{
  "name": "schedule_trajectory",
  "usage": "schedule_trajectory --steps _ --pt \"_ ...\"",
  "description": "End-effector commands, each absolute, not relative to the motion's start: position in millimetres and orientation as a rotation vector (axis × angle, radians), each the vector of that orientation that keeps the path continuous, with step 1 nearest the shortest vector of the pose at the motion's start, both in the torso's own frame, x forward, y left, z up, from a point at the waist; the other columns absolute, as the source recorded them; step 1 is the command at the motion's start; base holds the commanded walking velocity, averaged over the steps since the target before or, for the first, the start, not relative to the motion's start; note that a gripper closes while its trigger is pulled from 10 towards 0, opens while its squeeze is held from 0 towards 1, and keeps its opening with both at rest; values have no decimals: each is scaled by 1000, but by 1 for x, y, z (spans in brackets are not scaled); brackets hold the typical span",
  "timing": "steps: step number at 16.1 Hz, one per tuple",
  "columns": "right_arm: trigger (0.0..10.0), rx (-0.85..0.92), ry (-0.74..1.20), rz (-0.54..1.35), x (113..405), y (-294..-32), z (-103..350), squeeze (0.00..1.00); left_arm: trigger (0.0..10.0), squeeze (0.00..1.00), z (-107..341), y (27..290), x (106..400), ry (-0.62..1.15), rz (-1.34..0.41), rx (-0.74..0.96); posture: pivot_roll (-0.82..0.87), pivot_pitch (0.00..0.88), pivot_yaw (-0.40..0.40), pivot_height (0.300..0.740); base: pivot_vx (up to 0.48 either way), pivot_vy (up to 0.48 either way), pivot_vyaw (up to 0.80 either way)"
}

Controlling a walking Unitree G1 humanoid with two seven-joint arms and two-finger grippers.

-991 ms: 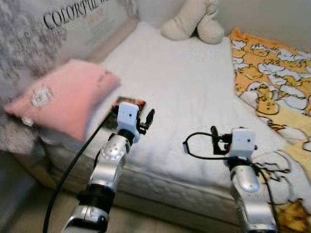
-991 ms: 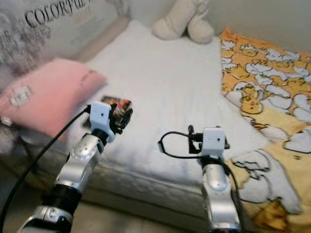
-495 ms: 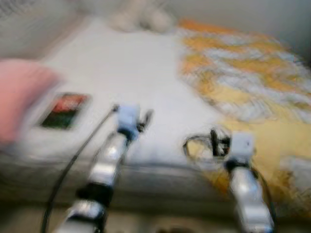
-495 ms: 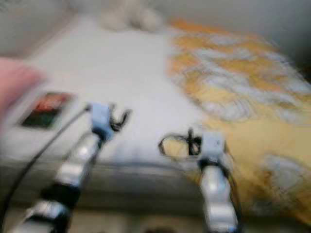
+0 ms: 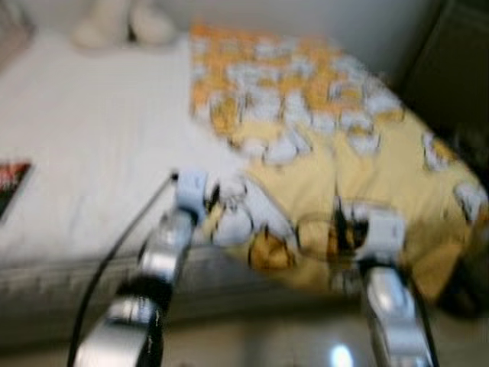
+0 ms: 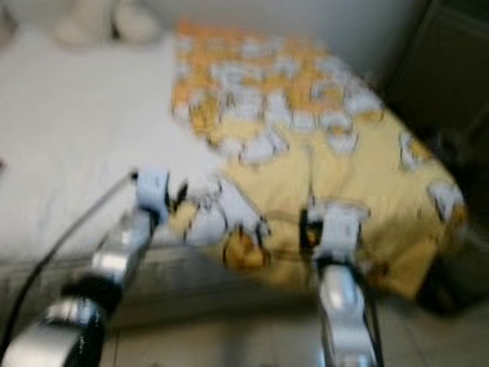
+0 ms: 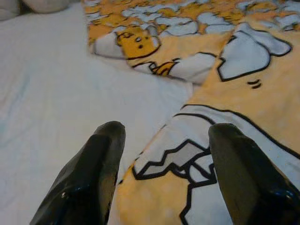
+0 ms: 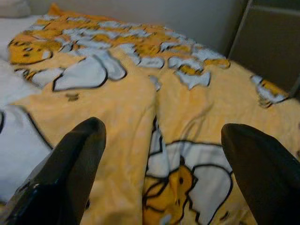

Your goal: Clean up the room

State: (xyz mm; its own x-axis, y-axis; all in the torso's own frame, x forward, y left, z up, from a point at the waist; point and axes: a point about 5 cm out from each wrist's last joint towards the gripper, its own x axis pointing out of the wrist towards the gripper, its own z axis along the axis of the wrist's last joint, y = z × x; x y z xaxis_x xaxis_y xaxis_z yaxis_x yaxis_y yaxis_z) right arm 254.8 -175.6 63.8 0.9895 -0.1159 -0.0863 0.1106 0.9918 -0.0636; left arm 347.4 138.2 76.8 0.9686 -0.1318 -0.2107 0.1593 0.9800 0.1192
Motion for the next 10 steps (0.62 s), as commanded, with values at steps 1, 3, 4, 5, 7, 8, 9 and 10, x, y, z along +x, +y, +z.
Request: schedule_trajectory --steps 1,3,4,5,7,8,9,10 --pt "10000 -62 75 -102 257 -173 67 0 10000 0 82 146 352 195 -131 115 -56 0 -10 740 0 0 0" --pt "10000 -54 83 -84 256 -170 65 0 10000 0 87 149 358 194 -123 108 -61 0 -8 740 0 476 -650" --pt "10000 -58 82 -80 256 -170 65 0 10000 0 89 148 360 189 -131 116 -62 0 -7 740 0 476 -619" --pt "10000 -51 83 -78 255 -169 65 0 10000 0 91 146 361 182 -140 125 -62 0 -6 740 0 476 -606" --pt "10000 -44 91 -72 253 -168 62 0 10000 0 99 128 363 126 -249 184 -60 0 -1 740 0 476 -609" --pt "10000 -38 96 -63 253 -167 61 0 10000 0 101 120 361 108 -293 169 -60 0 0 740 0 480 -613" --pt "10000 -37 97 -61 252 -167 61 0 10000 0 101 118 361 108 -302 164 -62 0 3 740 0 480 -606" --pt "10000 -36 101 -69 250 -167 60 0 10000 0 100 116 360 111 -304 155 -61 0 3 740 0 480 -606"
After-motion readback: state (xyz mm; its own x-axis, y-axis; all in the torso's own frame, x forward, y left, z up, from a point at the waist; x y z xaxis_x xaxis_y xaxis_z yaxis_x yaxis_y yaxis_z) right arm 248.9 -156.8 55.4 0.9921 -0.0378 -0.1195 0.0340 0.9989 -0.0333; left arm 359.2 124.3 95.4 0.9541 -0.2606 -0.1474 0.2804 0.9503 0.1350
